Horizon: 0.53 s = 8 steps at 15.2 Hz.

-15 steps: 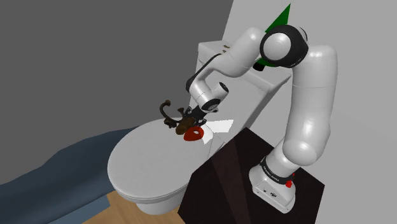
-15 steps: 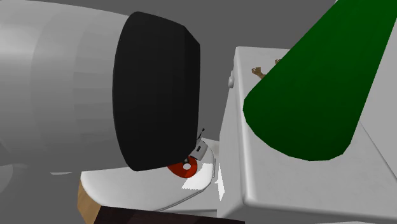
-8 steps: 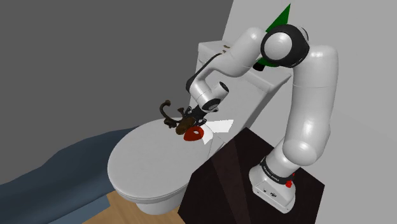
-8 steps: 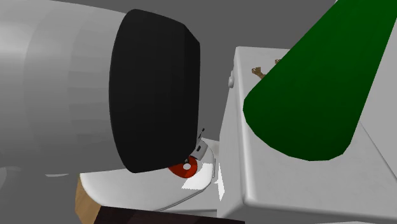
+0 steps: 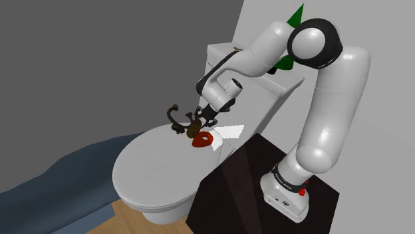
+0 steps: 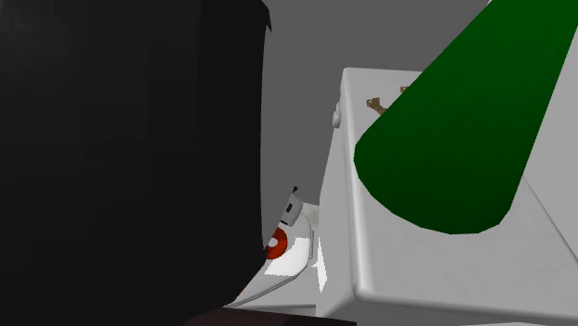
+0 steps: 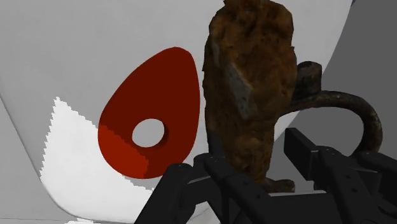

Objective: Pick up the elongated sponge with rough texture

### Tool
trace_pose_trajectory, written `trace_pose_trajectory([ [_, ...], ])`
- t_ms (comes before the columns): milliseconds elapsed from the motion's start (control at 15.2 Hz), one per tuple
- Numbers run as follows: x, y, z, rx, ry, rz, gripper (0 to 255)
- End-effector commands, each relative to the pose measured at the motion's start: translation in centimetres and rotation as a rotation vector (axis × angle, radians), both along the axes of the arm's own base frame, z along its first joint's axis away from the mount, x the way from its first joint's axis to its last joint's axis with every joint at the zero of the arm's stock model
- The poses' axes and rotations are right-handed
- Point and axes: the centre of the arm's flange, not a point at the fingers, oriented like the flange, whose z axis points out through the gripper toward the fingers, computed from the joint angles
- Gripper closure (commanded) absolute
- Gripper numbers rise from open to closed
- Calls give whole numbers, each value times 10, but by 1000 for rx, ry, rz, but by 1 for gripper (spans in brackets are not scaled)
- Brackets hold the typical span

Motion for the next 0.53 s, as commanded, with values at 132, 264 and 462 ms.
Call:
trace_pose_trajectory([
  [132, 1, 0, 21, 0, 0, 0, 255],
  [264, 1, 0, 31, 0, 0, 0, 255],
  [462, 1, 0, 37, 0, 0, 0, 255],
])
